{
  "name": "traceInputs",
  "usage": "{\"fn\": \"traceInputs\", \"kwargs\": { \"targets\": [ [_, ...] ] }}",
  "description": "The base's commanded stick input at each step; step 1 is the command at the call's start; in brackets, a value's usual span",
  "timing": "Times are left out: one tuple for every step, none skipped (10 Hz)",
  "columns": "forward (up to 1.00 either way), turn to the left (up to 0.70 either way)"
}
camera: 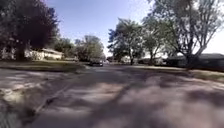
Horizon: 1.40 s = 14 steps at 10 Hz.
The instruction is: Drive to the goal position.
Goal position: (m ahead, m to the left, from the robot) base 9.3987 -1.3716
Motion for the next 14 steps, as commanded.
{"fn": "traceInputs", "kwargs": {
  "targets": [
    [1.0, 0.0],
    [1.0, 0.0],
    [1.0, 0.0],
    [1.0, 0.0],
    [1.0, 0.0],
    [1.0, 0.0],
    [1.0, 0.0],
    [1.0, 0.0],
    [1.0, 0.0],
    [1.0, 0.0],
    [1.0, 0.0],
    [1.0, 0.0],
    [1.0, 0.0],
    [1.0, 0.0]
  ]
}}
